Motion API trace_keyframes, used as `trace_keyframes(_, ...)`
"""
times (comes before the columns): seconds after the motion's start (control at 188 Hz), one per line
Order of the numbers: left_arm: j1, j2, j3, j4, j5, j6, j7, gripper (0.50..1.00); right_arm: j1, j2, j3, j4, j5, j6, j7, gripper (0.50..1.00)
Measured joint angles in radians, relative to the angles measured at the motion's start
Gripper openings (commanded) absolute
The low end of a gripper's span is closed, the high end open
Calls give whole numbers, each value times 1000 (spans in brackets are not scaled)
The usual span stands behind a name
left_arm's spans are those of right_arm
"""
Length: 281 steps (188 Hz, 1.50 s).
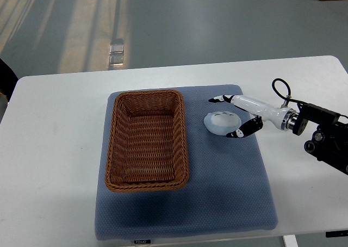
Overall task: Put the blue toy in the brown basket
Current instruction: 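Close the right hand fingers around the blue plush toy, then lift the toy and carry it with the right hand over the basket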
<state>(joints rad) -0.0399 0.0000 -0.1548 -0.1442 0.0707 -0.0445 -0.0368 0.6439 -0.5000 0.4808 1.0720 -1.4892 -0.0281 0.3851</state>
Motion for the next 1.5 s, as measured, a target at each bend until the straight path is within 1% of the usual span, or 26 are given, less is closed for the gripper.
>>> trace_keyframes(0.117, 0, 0, 0, 0, 0, 0, 0, 1000, 0, 18, -12, -5, 0, -17, 0, 883)
trace_keyframes(0.133, 0, 0, 0, 0, 0, 0, 0, 1000, 0, 21, -13, -7, 0, -18, 0, 872)
trace_keyframes(0.192, 0, 0, 0, 0, 0, 0, 0, 1000, 0, 33, -16, -17, 0, -21, 0, 864)
trace_keyframes(0.224, 0, 0, 0, 0, 0, 0, 0, 1000, 0, 39, -20, -23, 0, -22, 0, 846)
trace_keyframes(0.32, 0, 0, 0, 0, 0, 0, 0, 1000, 1, 55, -27, -43, 0, -24, 0, 787)
trace_keyframes(0.347, 0, 0, 0, 0, 0, 0, 0, 1000, 1, 57, -27, -46, 0, -24, 0, 760)
trace_keyframes(0.4, 0, 0, 0, 0, 0, 0, 0, 1000, 1, 61, -28, -52, 0, -24, 0, 727)
trace_keyframes(0.442, 0, 0, 0, 0, 0, 0, 0, 1000, 1, 62, -29, -56, 0, -24, 0, 713)
trace_keyframes(0.453, 0, 0, 0, 0, 0, 0, 0, 1000, 1, 62, -30, -57, 0, -24, 0, 689)
trace_keyframes(0.464, 0, 0, 0, 0, 0, 0, 0, 1000, 1, 62, -30, -59, 0, -24, 0, 688)
trace_keyframes(0.474, 0, 0, 0, 0, 0, 0, 0, 1000, 1, 62, -31, -60, 0, -24, 0, 668)
trace_keyframes(0.485, 0, 0, 0, 0, 0, 0, 0, 1000, 1, 62, -32, -61, 0, -24, 0, 668)
trace_keyframes(0.501, 0, 0, 0, 0, 0, 0, 0, 1000, 1, 63, -33, -63, 0, -24, 0, 648)
trace_keyframes(0.528, 0, 0, -1, 0, 0, 0, 0, 1000, 1, 63, -35, -66, 0, -24, 0, 629)
trace_keyframes(0.533, 0, 0, -1, 0, 0, 0, 0, 1000, 1, 63, -36, -67, 0, -25, 0, 617)
trace_keyframes(0.57, 0, 0, -1, 0, 0, 0, 0, 1000, 1, 63, -38, -71, 0, -25, 0, 590)
trace_keyframes(0.576, 0, 0, -1, 0, 0, 0, 0, 1000, 1, 63, -38, -71, 0, -25, 0, 576)
trace_keyframes(0.592, 0, 0, -1, 0, 0, 0, 0, 1000, 1, 63, -39, -72, 0, -26, 0, 566)
trace_keyframes(0.608, 0, 0, -1, 0, 0, 0, 0, 1000, 1, 63, -39, -73, 0, -27, 0, 543)
trace_keyframes(0.64, 0, 0, -2, 0, 0, 0, 0, 1000, 3, 64, -39, -74, 0, -31, 0, 529)
trace_keyframes(0.666, 0, 0, -2, 0, 0, 0, 0, 1000, 5, 65, -39, -75, 0, -35, 0, 500)
trace_keyframes(0.896, 0, 0, -2, 0, 0, 0, 0, 1000, 24, 76, -24, -67, 18, -124, 3, 500)
trace_keyframes(0.986, 0, 0, -2, 0, 0, 0, 0, 1000, 40, 71, -19, -55, 26, -144, 9, 500)
trace_keyframes(1.205, 0, 0, -3, 0, 0, 0, 0, 1000, 77, 85, -18, -26, 41, -151, 15, 500)
trace_keyframes(1.317, 0, 0, -4, 0, 0, 0, 0, 1000, 87, 134, -17, -24, 42, -151, 26, 500)
trace_keyframes(1.498, 0, 0, -5, 0, 0, 0, 0, 1000, 118, 197, -21, -24, 43, -140, 32, 529)
